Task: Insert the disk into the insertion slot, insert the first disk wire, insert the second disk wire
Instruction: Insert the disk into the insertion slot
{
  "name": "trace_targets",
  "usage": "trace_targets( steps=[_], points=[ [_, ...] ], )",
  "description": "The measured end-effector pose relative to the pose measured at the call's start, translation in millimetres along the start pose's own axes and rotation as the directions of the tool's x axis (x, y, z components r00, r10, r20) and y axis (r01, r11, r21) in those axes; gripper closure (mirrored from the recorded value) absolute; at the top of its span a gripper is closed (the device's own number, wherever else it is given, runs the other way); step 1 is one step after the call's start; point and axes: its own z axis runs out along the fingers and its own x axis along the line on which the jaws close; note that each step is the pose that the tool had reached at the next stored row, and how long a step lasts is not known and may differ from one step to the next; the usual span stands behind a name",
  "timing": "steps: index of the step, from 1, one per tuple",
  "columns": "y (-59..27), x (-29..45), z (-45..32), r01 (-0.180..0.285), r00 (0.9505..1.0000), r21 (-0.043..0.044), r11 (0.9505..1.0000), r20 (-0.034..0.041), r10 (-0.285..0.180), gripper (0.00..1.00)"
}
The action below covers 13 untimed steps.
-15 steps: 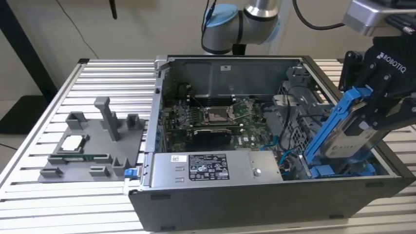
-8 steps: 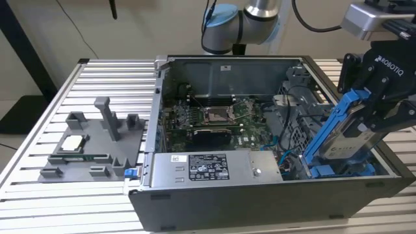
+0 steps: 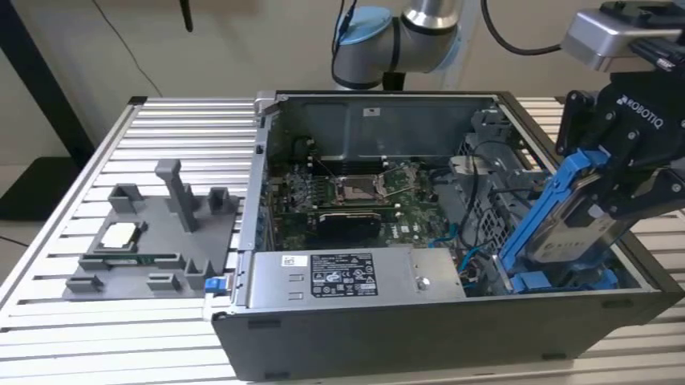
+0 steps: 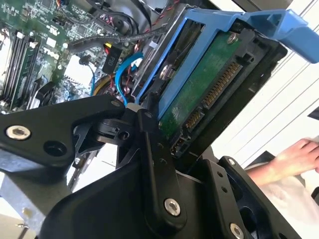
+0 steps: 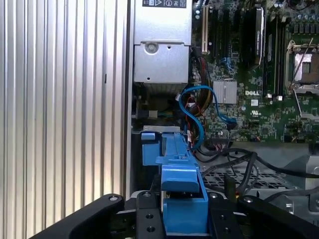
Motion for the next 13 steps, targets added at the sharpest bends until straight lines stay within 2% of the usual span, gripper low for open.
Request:
trace_targets(
  steps=[13],
  points=[
    [-1.2,0.0,18.5,0.0,1.0,0.0,1.0,-0.0002,0.0,0.67]
  ],
)
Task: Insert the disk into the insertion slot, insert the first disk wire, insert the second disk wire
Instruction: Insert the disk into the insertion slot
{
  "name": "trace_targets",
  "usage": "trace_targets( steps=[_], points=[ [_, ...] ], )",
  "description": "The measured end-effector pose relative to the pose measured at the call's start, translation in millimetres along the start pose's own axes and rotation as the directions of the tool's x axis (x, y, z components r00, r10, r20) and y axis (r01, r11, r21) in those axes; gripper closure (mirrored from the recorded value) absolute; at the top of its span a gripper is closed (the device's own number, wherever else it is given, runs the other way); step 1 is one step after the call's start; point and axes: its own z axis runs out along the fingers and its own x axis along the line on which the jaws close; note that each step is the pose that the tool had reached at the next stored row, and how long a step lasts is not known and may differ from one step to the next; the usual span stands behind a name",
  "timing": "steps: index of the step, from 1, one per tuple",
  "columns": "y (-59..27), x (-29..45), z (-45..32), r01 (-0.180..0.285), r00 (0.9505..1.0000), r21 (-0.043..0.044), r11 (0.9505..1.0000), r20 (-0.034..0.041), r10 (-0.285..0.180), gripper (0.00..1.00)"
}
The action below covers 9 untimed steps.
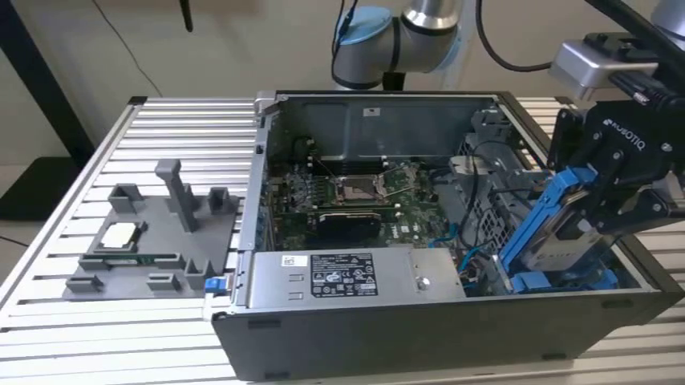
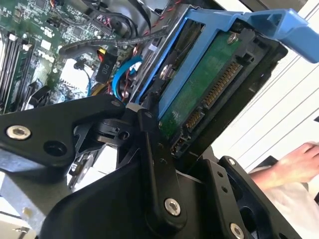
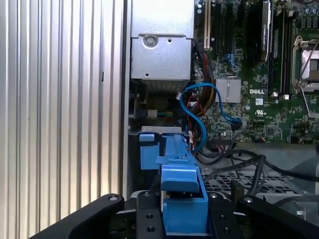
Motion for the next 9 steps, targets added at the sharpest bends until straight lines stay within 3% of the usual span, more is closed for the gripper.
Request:
trace_targets(
  steps=[5,6,9],
  points=[
    [0.0,0.0,0.3,0.0,1.0,0.0001,1.0,0.0013,0.0,0.66],
    [0.0,0.0,0.2,0.0,1.0,0.0,1.0,0.0016,0.0,0.59],
    [0.0,0.1,-1.1,-0.001,1.0,0.0,1.0,0.0026,0.001,0.59]
  ],
)
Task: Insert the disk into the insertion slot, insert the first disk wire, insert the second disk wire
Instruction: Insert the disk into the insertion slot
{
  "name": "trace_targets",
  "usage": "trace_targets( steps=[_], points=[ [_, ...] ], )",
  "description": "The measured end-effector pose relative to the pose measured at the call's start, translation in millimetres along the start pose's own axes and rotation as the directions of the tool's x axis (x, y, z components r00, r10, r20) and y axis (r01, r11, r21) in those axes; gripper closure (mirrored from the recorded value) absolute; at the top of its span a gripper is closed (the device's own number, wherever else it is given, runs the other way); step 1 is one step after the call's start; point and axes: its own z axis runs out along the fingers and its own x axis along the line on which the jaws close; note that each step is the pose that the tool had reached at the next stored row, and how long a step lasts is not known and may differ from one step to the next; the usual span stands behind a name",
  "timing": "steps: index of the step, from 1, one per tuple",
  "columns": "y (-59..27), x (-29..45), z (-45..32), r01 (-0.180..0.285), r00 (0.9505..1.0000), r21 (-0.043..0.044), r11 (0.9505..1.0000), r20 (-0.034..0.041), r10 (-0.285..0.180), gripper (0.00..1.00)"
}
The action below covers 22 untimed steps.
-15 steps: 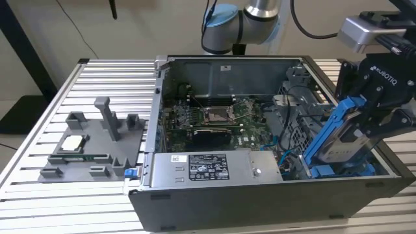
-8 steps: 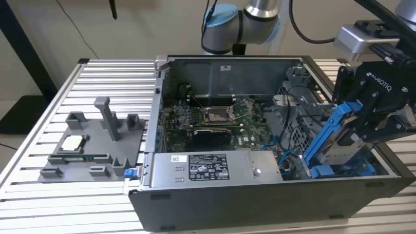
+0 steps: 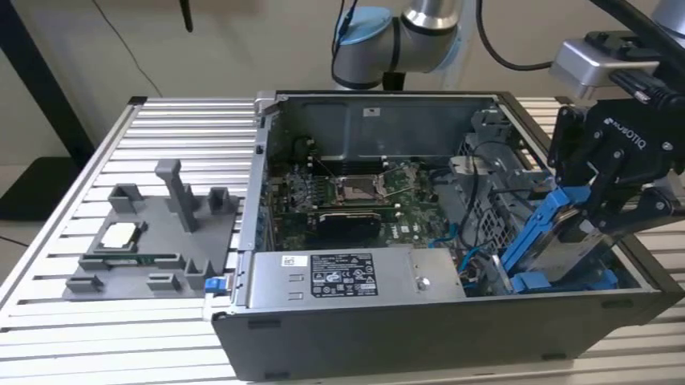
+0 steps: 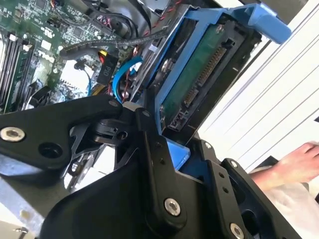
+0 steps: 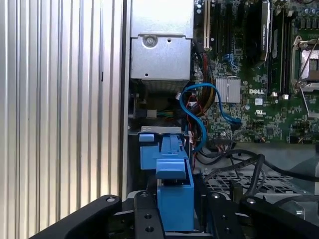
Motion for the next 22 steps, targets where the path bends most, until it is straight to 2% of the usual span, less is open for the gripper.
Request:
trace_targets(
  steps=[4,5,6,7,9,11,13,14,22],
  points=[
    [1.2,-0.1,-0.4,-0.011,0.9999,0.0,0.9999,0.0052,0.011,0.57],
    [2.0,-0.1,-0.4,-0.017,0.9998,0.0001,0.9998,0.0084,0.017,0.57],
    [2.9,-0.1,-0.2,-0.024,0.9996,0.0,0.9997,0.0126,0.024,0.51],
    [3.8,-0.1,-0.1,-0.03,0.9994,0.0,0.9995,0.0171,0.03,0.51],
    [5.3,-0.1,-0.1,-0.042,0.9988,-0.0002,0.9991,0.0245,0.042,0.53],
    [6.6,0.0,0.0,-0.055,0.998,-0.0003,0.9985,0.0305,0.055,0.66],
    [7.2,0.0,0.0,-0.068,0.9969,-0.0009,0.9977,0.0403,0.068,0.67],
    [7.2,-0.1,-0.1,-0.071,0.9965,-0.001,0.9975,0.0429,0.071,0.67],
    [7.3,0.1,-0.6,-0.075,0.9961,-0.0013,0.9972,0.045,0.075,0.67]
  ],
)
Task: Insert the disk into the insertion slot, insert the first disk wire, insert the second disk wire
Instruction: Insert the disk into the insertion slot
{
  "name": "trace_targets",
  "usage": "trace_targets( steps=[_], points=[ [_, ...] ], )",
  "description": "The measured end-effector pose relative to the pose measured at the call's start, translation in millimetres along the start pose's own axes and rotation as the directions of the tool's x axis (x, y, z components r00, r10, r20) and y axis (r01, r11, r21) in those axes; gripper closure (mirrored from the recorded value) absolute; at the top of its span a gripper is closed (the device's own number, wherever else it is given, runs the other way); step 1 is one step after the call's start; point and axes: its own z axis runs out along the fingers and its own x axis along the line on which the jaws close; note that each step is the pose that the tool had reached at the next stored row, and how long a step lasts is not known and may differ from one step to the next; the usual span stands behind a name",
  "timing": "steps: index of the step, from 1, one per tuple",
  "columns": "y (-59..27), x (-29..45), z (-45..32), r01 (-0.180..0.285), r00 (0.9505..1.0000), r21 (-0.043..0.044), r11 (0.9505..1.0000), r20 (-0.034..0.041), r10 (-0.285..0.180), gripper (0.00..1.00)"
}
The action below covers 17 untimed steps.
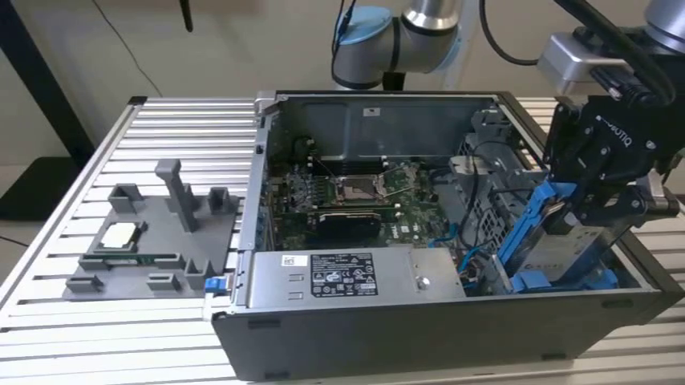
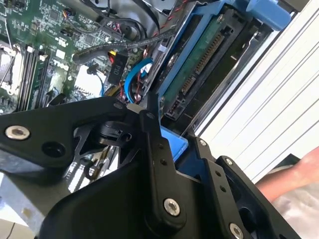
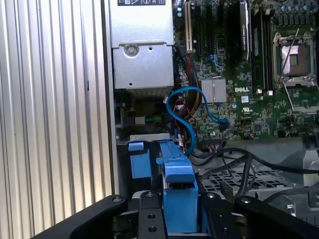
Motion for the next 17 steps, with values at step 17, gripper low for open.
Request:
trace_targets(
  steps=[17],
  points=[
    [0.1,-0.8,-2.2,0.0,1.0,0.0001,1.0,0.007,0.0,0.6]
  ],
)
